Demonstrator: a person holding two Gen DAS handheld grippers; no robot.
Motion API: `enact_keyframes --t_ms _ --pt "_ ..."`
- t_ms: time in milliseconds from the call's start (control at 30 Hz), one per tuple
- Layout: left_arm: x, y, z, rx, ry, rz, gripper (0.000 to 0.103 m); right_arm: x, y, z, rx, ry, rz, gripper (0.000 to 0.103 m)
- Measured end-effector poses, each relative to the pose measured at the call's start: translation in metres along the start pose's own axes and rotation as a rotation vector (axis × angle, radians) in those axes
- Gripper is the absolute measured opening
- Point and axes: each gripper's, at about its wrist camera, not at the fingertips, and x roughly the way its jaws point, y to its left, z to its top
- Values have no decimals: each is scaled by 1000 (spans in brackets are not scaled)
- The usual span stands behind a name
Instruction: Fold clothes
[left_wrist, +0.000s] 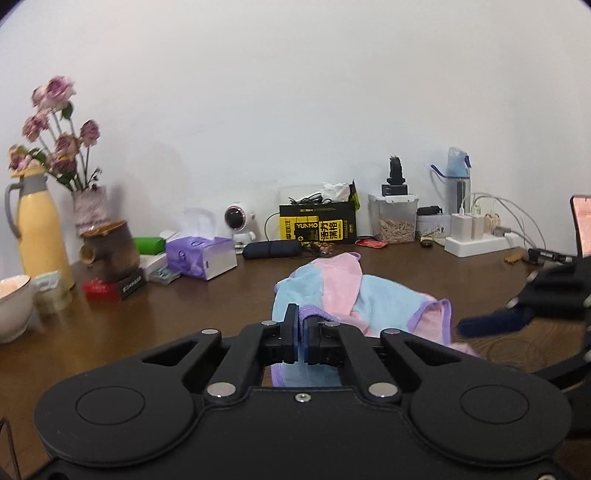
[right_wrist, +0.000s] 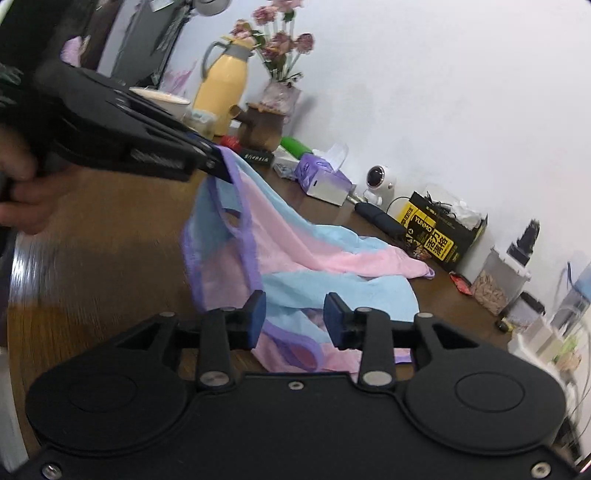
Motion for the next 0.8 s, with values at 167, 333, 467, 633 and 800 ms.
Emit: enact_keyframes --t_ms 167,333,467,633,800 --pt "-7 5 3 7 6 -1 2 17 22 2 40 11 53 45" --pt "-8 7 1 28 11 15 3 17 43 5 10 10 96 59" --pt "-11 9 3 10 11 5 3 14 49 6 36 17 100 57" --pt "-10 14 6 24 -6 6 2 21 14 8 150 96 -78 3" --pt "7 11 23 62 -51 -25 2 -10 -20 29 186 -21 -242 3"
